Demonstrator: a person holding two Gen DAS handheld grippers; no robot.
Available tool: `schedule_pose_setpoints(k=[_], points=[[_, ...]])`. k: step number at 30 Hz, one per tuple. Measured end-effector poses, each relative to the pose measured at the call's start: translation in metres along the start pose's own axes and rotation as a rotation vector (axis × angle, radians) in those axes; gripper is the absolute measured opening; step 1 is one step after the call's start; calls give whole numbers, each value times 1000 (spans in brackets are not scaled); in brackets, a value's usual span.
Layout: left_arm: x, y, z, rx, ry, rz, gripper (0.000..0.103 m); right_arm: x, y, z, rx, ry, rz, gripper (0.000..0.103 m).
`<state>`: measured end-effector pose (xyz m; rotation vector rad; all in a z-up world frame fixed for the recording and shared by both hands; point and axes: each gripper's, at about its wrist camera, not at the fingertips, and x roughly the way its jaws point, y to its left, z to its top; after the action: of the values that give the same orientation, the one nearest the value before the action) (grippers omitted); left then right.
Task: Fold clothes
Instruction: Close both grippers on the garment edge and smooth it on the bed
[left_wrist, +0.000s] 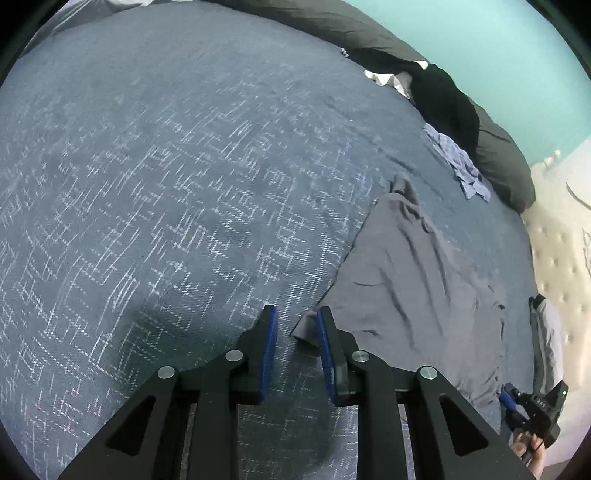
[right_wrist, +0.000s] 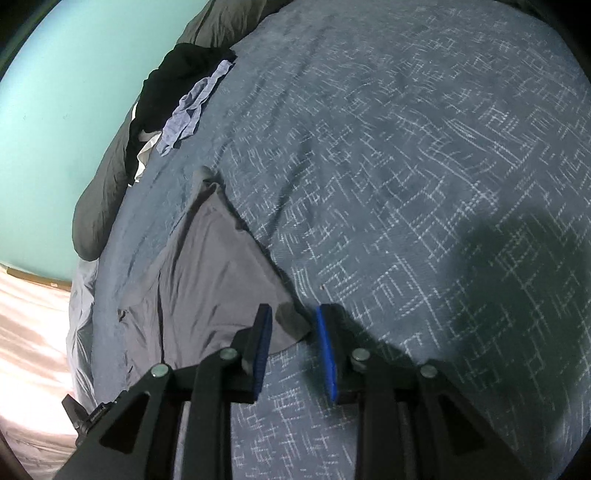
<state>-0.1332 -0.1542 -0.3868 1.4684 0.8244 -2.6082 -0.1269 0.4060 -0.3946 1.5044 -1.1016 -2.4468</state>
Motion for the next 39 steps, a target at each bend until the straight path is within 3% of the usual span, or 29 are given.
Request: schedule_pose_setpoints(k=[4,7,9,12,24,35,39], points=[[5,-2,-1,-4,10,-12,23,1,1,0,5,-1,21,24],[8,-3,-2,0,16,-15,23,2,1,1,-2,-5,30,11],[8,-2,-2,-2,16,-11,11,2,-1,1,9,-3,48,6],[7,-4,0,6,11,-7,3,1,-2,1,14,-7,61,3],[-13,0,7,14,-39,5,2,-19,-4,10,17,-81,107,2],[1,4,8,14,-21,28,2,-4,-20,22,75,-74,96,2],[6,3,7,21,-5,24,2,-2,-11,21,31,-64,88,2]])
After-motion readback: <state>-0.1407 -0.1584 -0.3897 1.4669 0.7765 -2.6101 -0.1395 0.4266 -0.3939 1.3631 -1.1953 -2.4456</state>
